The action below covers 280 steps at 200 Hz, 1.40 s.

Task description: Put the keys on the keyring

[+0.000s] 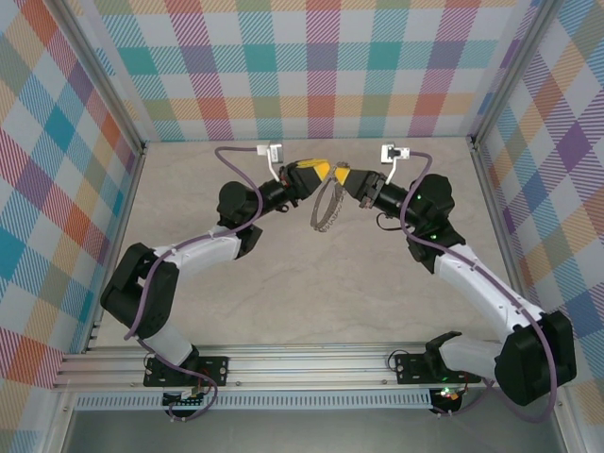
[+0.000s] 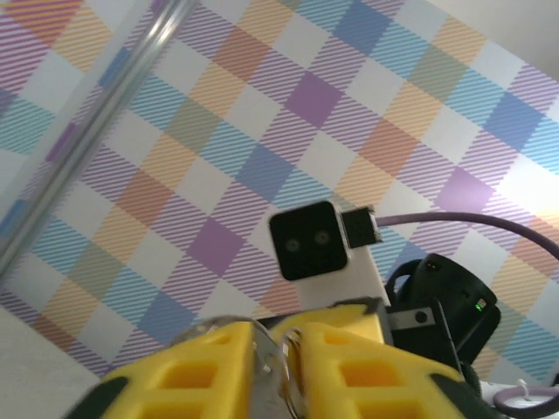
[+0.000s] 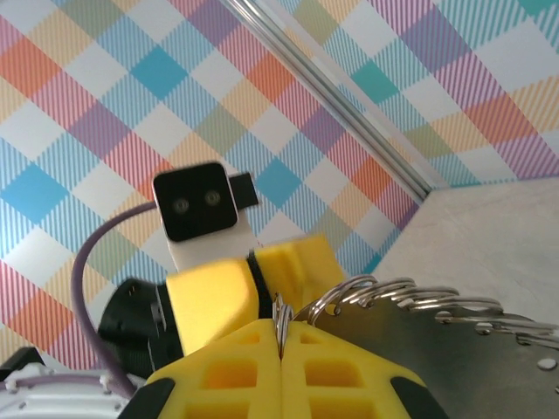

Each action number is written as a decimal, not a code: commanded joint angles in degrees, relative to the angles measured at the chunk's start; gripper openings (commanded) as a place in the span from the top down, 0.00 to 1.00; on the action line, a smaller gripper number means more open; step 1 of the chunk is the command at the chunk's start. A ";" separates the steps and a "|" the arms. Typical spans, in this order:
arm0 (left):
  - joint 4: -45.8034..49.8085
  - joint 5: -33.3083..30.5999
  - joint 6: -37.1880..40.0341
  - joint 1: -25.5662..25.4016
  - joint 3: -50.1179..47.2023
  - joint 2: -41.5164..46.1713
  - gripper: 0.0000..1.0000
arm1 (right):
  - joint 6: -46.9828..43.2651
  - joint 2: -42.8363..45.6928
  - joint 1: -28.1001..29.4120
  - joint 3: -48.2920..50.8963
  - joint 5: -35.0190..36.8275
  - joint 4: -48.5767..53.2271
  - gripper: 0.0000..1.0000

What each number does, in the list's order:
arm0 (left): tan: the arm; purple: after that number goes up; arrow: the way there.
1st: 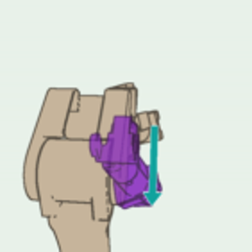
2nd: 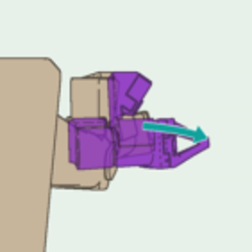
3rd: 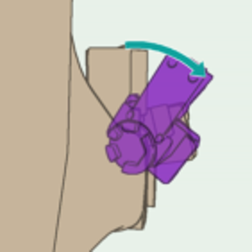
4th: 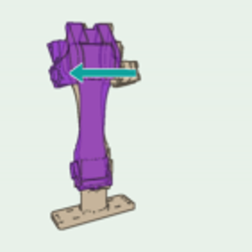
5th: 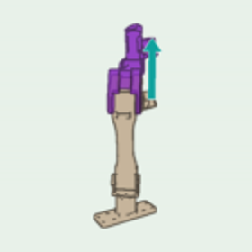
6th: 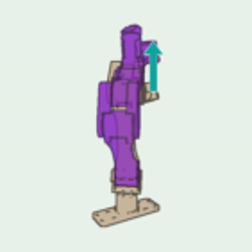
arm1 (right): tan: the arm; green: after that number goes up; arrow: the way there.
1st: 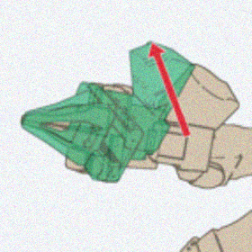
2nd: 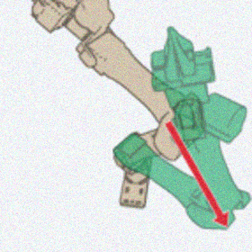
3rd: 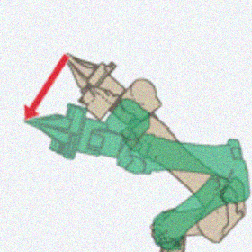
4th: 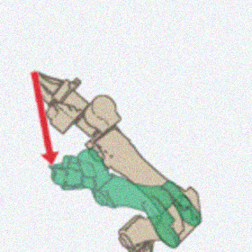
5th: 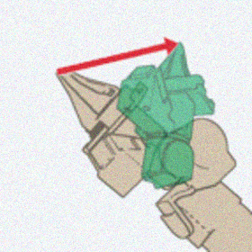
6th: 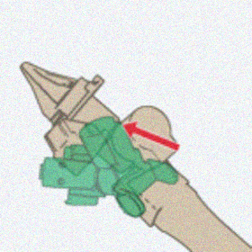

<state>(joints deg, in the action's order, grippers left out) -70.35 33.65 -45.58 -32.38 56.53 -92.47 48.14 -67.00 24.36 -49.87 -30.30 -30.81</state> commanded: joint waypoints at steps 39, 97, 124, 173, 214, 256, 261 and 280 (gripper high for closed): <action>18.34 9.59 14.65 4.27 1.65 10.96 0.54 | -10.45 0.37 -3.22 -7.34 -10.73 14.79 1.00; 32.42 15.66 22.79 5.12 5.85 10.33 0.52 | -14.31 -3.27 -6.70 -10.53 -18.93 19.66 1.00; 32.81 18.64 21.00 5.44 8.07 7.11 0.52 | -16.08 -5.18 -7.08 -11.63 -21.47 21.50 1.00; 34.08 22.31 18.53 5.78 11.42 2.11 0.62 | -16.99 -7.52 -7.40 -11.59 -23.19 21.88 1.00; 35.65 24.37 18.39 6.01 12.88 0.25 0.68 | -16.69 -8.25 -7.54 -10.98 -23.14 20.82 1.00; 35.76 26.93 17.97 6.03 13.59 -0.77 0.68 | -16.18 -8.73 -7.77 -10.51 -22.80 19.52 1.00; 35.84 27.15 17.91 6.01 13.66 -0.84 0.68 | -16.08 -8.80 -7.83 -10.51 -22.70 19.42 1.00; 36.64 27.67 18.16 6.06 13.96 -1.19 0.68 | -15.54 -9.11 -7.92 -10.34 -22.63 18.45 1.00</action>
<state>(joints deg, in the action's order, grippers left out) -34.33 58.72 -27.40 -27.05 68.53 -92.64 32.53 -75.81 16.88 -58.98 -51.70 -8.10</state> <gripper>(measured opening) 0.323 0.048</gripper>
